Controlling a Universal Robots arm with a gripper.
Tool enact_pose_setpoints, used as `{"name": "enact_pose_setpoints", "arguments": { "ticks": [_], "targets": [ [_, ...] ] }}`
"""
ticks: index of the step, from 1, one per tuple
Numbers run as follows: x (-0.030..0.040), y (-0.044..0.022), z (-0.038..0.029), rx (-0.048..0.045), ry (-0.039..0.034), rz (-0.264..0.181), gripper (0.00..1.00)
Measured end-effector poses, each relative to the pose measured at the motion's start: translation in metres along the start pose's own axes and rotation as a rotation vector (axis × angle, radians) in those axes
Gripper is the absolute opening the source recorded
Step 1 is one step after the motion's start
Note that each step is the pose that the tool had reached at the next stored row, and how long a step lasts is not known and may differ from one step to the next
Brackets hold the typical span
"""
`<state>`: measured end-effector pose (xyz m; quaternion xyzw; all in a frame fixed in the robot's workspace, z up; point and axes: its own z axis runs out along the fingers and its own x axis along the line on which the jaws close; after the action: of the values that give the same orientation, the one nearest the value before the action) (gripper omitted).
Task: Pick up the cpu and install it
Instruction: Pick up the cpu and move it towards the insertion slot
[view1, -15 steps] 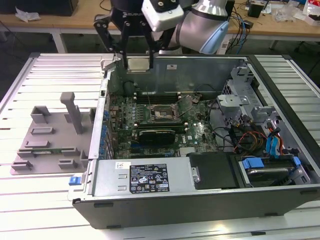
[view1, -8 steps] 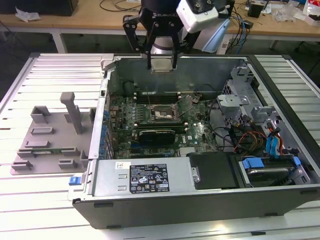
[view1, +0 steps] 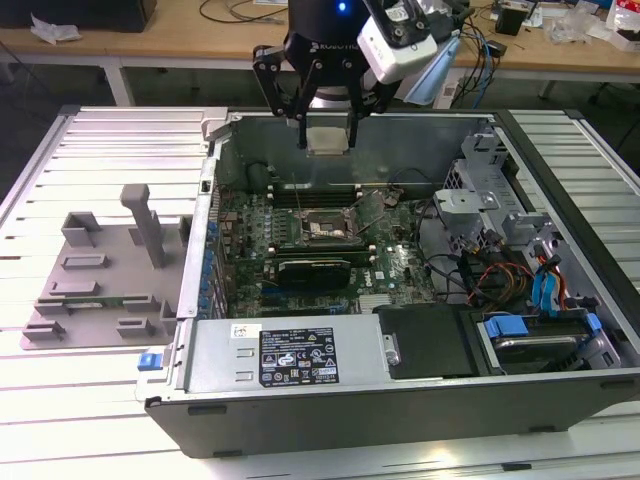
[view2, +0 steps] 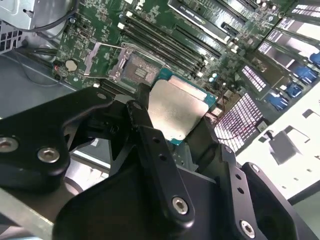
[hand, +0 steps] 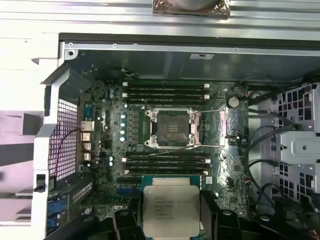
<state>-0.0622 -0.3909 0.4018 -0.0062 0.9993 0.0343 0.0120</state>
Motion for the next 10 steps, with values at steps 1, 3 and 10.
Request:
{"name": "enact_pose_setpoints", "arguments": {
  "ticks": [1, 3, 10],
  "targets": [
    [-0.0005, 0.0009, 0.0009, 0.0001, 0.0002, 0.0, 0.55],
    [-0.0031, 0.0045, 0.0043, 0.0002, 0.0012, 0.001, 0.55],
    [-0.0083, 0.0065, 0.0199, 0.0001, 0.0024, 0.005, 0.55]
  ]
}}
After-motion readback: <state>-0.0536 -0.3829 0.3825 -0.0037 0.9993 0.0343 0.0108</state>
